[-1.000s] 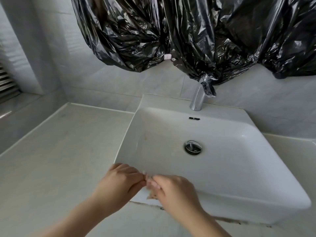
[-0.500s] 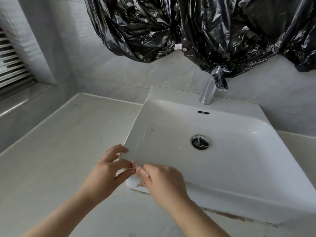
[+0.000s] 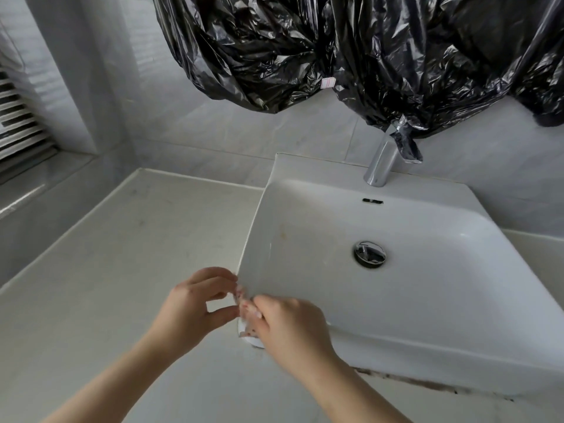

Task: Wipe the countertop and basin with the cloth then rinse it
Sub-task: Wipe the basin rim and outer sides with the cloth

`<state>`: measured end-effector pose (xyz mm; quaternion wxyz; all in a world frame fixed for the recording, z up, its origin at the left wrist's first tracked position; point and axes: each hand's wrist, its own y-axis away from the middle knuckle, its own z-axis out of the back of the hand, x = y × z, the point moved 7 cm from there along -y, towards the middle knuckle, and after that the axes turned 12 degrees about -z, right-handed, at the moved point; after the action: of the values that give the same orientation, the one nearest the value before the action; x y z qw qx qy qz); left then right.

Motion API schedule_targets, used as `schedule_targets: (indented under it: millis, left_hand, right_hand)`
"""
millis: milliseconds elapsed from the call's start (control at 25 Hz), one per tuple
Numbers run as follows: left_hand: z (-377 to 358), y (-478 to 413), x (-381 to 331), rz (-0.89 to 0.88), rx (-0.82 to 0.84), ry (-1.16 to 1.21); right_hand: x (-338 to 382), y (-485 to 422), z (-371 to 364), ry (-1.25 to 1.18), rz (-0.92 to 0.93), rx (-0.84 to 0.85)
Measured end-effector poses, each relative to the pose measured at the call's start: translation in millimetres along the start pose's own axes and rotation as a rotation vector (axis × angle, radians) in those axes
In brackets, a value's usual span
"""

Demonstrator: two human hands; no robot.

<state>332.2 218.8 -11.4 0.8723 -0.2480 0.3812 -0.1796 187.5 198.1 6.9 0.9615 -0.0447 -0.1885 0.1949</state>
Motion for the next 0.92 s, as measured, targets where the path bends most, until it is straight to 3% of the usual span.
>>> schedule_targets:
  millis: [240, 360, 480, 560, 600, 760, 920]
  left_hand:
    - [3.1, -4.9, 14.9, -0.058, 0.09, 0.043]
    - [1.9, -1.1, 40.9, -0.076, 0.193, -0.092]
    - [-9.7, 9.8, 94.8, 0.018, 0.483, -0.4]
    - [-17.9, 28.8, 131.2, 0.218, 0.761, -0.468]
    - [-21.4, 36.1, 140.2, 0.252, 0.807, -0.483]
    - [-24.3, 38.9, 147.8, 0.218, 0.744, -0.531]
    - [-26.9, 39.9, 148.4, 0.114, 0.763, -0.579]
  right_hand:
    - [15.7, 1.2, -6.9, 0.148, -0.128, -0.072]
    - [39.6, -17.5, -25.5, 0.178, -0.269, -0.082]
    - [37.3, -60.9, -32.9, 0.088, -0.482, -0.022]
    - [31.4, -82.0, -38.2, -0.024, -0.583, 0.047]
    - [33.3, -85.4, -37.1, -0.037, -0.577, 0.035]
    - [47.4, -59.5, -42.1, -0.124, -0.444, 0.015]
    - [24.7, -123.6, -51.4, -0.134, -0.631, 0.068]
